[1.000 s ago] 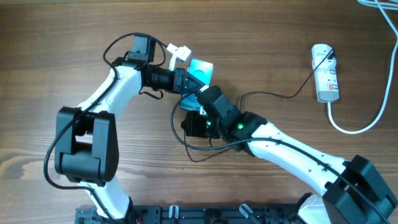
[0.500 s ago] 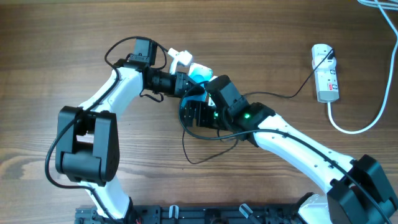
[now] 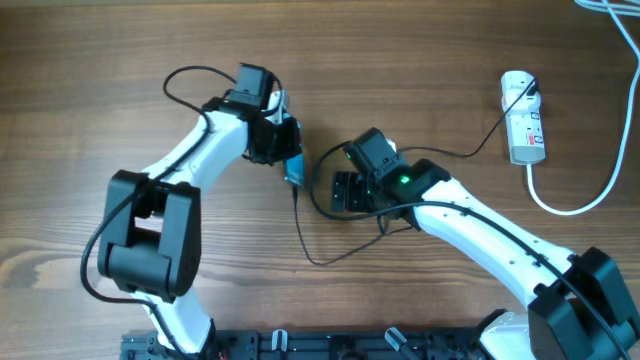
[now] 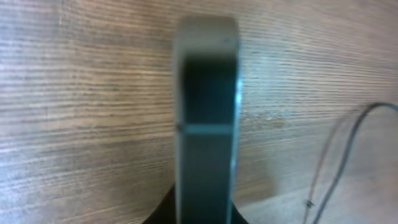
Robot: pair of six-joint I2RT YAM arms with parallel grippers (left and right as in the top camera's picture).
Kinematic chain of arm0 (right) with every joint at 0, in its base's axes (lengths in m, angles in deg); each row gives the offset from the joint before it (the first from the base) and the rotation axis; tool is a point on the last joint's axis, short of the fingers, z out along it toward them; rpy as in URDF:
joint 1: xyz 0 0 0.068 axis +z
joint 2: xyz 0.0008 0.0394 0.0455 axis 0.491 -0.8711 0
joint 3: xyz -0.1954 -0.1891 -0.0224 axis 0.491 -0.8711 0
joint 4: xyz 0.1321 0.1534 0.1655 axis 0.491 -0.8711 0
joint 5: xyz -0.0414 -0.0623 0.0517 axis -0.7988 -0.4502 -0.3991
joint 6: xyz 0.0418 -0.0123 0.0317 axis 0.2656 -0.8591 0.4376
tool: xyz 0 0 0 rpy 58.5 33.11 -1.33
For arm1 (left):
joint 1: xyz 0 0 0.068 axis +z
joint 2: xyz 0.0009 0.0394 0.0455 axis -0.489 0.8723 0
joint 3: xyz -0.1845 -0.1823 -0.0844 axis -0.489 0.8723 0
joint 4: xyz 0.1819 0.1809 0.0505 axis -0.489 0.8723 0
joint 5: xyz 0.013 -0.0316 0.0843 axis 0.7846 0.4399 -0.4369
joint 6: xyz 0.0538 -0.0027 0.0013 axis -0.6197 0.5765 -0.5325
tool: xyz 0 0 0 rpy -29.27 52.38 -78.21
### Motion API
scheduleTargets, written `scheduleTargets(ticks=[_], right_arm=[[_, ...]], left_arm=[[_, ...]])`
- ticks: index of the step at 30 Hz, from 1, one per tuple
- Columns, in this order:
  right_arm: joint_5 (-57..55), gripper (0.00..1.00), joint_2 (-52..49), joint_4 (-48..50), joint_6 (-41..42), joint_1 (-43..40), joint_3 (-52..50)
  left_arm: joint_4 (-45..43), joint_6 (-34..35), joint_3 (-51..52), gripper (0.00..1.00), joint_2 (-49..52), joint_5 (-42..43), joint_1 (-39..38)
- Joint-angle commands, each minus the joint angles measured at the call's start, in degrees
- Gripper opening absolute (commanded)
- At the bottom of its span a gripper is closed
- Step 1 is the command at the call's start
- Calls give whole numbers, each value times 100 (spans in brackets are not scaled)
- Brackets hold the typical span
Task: Plug charger to phone and switch on socket
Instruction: 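Lower the plugged phone flat onto the table with the left gripper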
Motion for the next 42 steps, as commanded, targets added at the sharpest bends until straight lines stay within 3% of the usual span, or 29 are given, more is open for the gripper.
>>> scheduleTargets(ticks=[1, 9, 21, 32, 39, 42], right_arm=[[-227, 100, 37, 24, -74, -24, 111], [-225, 100, 37, 37, -76, -24, 111], [-225, 100, 37, 35, -72, -24, 111], [-227, 100, 37, 35, -74, -24, 111], [-225, 100, 37, 37, -74, -24, 111], [-227, 100, 37, 35, -72, -24, 111]], left_arm=[[-2, 297, 20, 11, -20, -535, -151], [35, 295, 20, 18, -20, -535, -151], [15, 295, 26, 13, -4, -619, -153], [-122, 402, 31, 17, 297, -614, -151], [-223, 420, 31, 18, 498, -525, -151], [-350, 400, 31, 20, 697, -107, -129]])
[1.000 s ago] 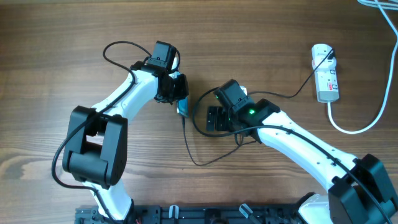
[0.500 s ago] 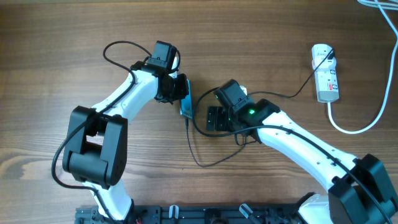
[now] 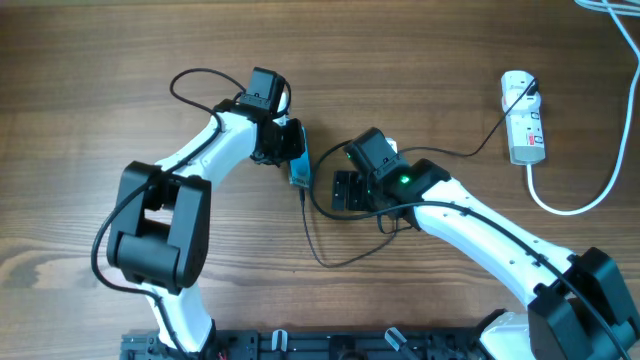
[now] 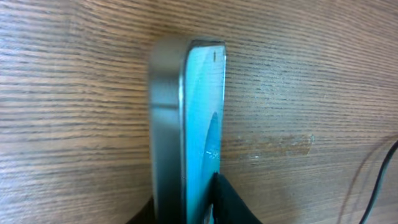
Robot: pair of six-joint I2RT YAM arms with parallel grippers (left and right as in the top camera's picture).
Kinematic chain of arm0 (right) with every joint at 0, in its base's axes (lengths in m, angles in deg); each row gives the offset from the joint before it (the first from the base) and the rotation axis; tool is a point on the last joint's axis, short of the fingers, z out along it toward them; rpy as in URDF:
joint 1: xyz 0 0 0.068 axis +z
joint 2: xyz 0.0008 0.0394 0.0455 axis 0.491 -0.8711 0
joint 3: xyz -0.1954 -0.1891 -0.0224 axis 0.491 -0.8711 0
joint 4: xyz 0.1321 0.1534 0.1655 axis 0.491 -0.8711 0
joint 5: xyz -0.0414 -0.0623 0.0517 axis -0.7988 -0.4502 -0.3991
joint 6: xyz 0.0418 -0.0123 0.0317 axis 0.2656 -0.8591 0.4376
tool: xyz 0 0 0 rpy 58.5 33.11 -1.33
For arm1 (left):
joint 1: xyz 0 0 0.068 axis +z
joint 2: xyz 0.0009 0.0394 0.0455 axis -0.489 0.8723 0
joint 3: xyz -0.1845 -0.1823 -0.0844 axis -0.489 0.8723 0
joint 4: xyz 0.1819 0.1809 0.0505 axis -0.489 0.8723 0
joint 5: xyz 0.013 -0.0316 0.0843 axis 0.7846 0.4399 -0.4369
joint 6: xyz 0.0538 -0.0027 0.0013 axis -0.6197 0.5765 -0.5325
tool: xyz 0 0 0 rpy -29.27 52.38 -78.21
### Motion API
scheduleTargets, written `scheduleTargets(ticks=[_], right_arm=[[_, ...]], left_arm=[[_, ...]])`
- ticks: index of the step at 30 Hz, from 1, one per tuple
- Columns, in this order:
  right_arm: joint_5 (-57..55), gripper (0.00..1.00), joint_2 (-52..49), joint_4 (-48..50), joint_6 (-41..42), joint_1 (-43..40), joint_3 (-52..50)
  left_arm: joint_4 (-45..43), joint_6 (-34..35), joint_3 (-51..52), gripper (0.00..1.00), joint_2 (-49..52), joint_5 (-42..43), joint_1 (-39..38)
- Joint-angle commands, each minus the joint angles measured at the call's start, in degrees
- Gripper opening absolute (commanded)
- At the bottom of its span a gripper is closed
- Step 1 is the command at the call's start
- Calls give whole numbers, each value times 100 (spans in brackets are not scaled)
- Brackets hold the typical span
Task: Plug charger to phone and switch on socket
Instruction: 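Lower the plugged phone flat onto the table with the left gripper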
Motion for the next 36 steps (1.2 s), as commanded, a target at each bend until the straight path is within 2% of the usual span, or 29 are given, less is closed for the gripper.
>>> scheduleTargets(ticks=[1, 3, 6, 8, 13, 25, 27, 30, 33, 34, 36], right_arm=[[-142, 100, 37, 13, -72, -24, 111], [-144, 100, 37, 13, -72, -24, 111], [-144, 100, 37, 13, -72, -24, 111], [-142, 100, 37, 13, -72, -24, 111], [-144, 99, 37, 11, -72, -24, 111], [-142, 100, 37, 11, -70, -24, 111], [-142, 100, 37, 11, -72, -24, 111], [-142, 100, 37, 11, -72, -24, 111], [-142, 100, 37, 11, -74, -24, 111], [-142, 100, 37, 13, -72, -24, 111], [-142, 100, 37, 11, -72, -24, 111]], left_arm=[[-92, 52, 33, 22, 396, 376, 22], [-138, 55, 33, 29, 396, 483, 22], [-229, 57, 31, 31, 396, 525, 22], [-328, 57, 31, 42, 396, 522, 22], [-372, 57, 31, 49, 396, 522, 20], [-372, 57, 31, 55, 396, 522, 20], [-372, 59, 31, 52, 396, 522, 20], [-372, 59, 31, 52, 396, 522, 20], [-372, 59, 31, 44, 396, 522, 20], [-372, 59, 31, 50, 396, 522, 20], [-372, 59, 31, 52, 396, 522, 20]])
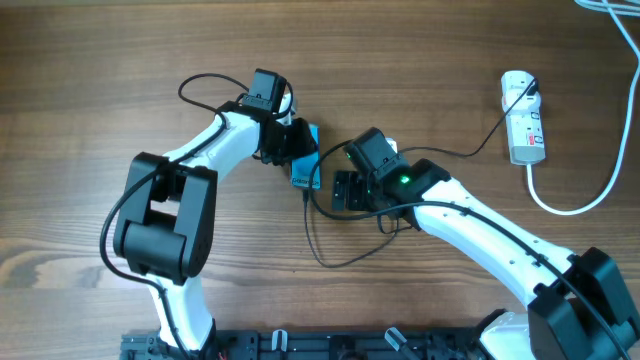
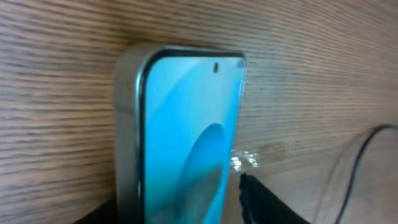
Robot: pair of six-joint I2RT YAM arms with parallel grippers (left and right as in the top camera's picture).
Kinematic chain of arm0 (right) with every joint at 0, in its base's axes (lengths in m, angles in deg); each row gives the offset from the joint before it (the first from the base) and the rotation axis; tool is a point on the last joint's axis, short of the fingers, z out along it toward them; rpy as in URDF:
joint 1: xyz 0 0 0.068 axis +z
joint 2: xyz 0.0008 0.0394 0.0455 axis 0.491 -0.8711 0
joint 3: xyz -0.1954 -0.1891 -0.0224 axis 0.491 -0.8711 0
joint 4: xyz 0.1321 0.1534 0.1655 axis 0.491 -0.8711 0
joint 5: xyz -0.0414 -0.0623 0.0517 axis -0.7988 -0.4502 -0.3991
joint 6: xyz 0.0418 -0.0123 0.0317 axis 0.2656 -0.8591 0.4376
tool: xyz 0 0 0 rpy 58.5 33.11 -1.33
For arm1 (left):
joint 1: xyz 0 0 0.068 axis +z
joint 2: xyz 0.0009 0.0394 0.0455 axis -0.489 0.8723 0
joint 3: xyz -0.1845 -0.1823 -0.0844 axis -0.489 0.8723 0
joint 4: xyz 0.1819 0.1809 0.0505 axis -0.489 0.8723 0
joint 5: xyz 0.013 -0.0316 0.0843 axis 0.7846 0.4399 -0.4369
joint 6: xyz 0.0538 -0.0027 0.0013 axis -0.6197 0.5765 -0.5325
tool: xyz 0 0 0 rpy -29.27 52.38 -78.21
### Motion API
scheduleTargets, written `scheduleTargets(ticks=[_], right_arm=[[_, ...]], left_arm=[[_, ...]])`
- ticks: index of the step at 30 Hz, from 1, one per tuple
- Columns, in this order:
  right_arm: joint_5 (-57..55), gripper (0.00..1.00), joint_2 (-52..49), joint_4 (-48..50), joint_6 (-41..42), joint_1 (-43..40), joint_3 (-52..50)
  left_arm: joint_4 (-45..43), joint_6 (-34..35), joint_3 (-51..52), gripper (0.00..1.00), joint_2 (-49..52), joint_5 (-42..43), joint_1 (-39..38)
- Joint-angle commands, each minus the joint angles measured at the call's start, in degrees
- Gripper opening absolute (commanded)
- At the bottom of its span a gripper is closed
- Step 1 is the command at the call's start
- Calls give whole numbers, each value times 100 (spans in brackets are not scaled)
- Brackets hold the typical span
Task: Plug charger to phone and switch on socket
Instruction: 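Lower the plugged phone flat onto the table with the left gripper, then open the left gripper and withdraw it to the left side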
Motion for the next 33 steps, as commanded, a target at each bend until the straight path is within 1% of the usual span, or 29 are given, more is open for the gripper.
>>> scheduleTargets(ticks=[1, 3, 5, 6, 7, 19, 23, 27, 29, 30, 31, 32, 33], right_arm=[[-142, 100, 37, 13, -72, -24, 111], [-140, 100, 37, 13, -72, -24, 111], [-142, 100, 37, 11, -72, -24, 111], [-140, 100, 37, 11, -70, -24, 111], [-140, 100, 37, 11, -72, -24, 111], [-140, 100, 37, 13, -72, -24, 111], [-140, 100, 37, 13, -72, -24, 111], [-140, 100, 37, 13, -72, -24, 111], [-142, 100, 37, 11, -72, -24, 111], [-140, 100, 37, 13, -72, -24, 111], [-140, 100, 37, 11, -72, -24, 111], [-142, 100, 37, 13, -72, -24, 111], [-140, 100, 37, 13, -70, -24, 111]], left_arm=[[31, -4, 42, 52, 127, -103, 4], [31, -4, 42, 54, 127, -103, 4], [31, -4, 42, 45, 127, -103, 4], [31, -4, 42, 49, 127, -103, 4], [31, -4, 42, 57, 127, -103, 4], [37, -9, 42, 56, 127, -129, 46], [212, -7, 42, 52, 127, -153, 455], [629, -7, 42, 52, 125, -149, 1344], [890, -9, 42, 56, 127, -151, 1941], [1021, -9, 42, 63, 125, -151, 2280], [1130, -9, 42, 68, 127, -151, 2586], [1250, -7, 42, 78, 127, -151, 2964], [1362, -4, 42, 85, 127, -146, 3346]])
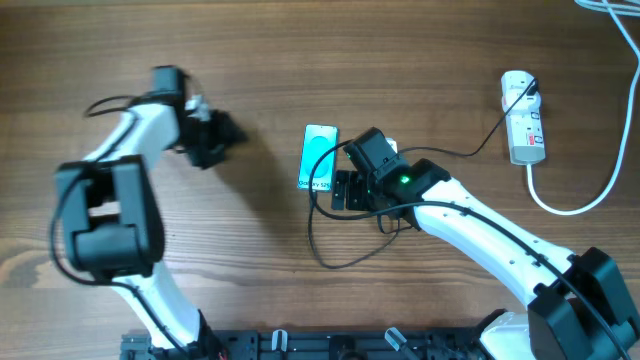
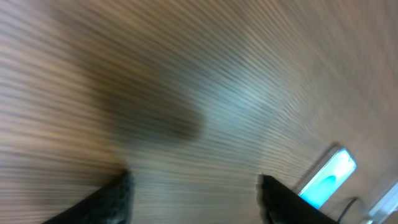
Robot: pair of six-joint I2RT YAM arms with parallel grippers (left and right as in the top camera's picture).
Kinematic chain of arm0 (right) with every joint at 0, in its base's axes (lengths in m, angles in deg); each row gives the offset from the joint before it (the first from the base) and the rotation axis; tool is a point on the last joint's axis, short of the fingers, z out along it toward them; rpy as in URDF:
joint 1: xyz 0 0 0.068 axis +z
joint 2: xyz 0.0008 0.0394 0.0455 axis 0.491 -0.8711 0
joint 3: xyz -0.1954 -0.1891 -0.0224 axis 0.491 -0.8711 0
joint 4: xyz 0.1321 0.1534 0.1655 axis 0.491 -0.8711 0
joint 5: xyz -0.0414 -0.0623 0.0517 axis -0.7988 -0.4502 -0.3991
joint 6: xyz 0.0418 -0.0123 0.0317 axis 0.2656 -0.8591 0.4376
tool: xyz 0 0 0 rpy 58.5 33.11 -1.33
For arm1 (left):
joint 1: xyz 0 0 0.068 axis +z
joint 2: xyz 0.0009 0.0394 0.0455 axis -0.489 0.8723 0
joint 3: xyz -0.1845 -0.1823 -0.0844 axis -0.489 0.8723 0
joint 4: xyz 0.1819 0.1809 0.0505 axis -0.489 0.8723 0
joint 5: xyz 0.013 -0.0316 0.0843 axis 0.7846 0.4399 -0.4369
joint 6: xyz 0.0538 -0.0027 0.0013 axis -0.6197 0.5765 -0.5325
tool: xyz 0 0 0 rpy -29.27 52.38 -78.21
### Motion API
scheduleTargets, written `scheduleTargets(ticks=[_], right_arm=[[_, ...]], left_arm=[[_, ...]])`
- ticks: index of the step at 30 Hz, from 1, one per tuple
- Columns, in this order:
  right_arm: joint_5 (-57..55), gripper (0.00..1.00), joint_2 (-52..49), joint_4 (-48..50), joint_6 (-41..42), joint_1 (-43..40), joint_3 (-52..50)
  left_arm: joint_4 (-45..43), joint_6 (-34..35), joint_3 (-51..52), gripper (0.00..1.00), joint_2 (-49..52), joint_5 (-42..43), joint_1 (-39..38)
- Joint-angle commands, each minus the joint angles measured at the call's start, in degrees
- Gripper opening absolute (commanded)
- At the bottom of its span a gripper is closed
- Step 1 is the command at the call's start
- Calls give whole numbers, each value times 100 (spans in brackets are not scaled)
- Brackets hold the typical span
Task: Plug charger to phone and switch on socket
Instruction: 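Open the left gripper and withdraw it to the left side, then move the right gripper to the white power strip's switches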
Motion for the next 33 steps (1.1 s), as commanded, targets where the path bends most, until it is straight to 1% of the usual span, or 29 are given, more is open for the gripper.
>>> scheduleTargets(ticks=[1, 3, 4, 7, 16, 19, 20, 22, 23, 24, 27, 30, 33], right_arm=[[-136, 100, 37, 11, -72, -24, 111], [-136, 100, 37, 13, -72, -24, 111], [-138, 100, 37, 13, -70, -24, 111], [-136, 100, 37, 11, -70, -24, 111], [-136, 100, 37, 13, -72, -24, 111], [-138, 100, 37, 514, 186, -24, 111], [-92, 100, 37, 638, 179, -24, 111], [413, 100, 37, 544, 186, -24, 111], [428, 100, 37, 619, 72, -24, 122], [424, 100, 59, 494, -70, -37, 199], [140, 100, 59, -629, -79, -278, 883], [-52, 99, 59, -1843, -155, -761, 1950], [-184, 100, 57, -2391, -297, -1340, 2629]], left_arm=[[326, -11, 162, 88, 170, -494, 1078], [450, 48, 162, 99, 170, -350, 1539], [474, 153, 162, 100, 170, -297, 1696], [474, 179, 162, 100, 170, -251, 1947], [463, 177, 162, 100, 170, -256, 1902], [450, 175, 162, 100, 170, -258, 1902], [448, 175, 162, 100, 170, -258, 1902], [450, 175, 162, 100, 170, -258, 1902], [448, 173, 162, 100, 170, -260, 1902], [448, 175, 162, 100, 170, -260, 1902], [448, 173, 162, 100, 170, -260, 1902], [448, 173, 162, 100, 170, -260, 1902], [448, 175, 162, 100, 170, -260, 1902]])
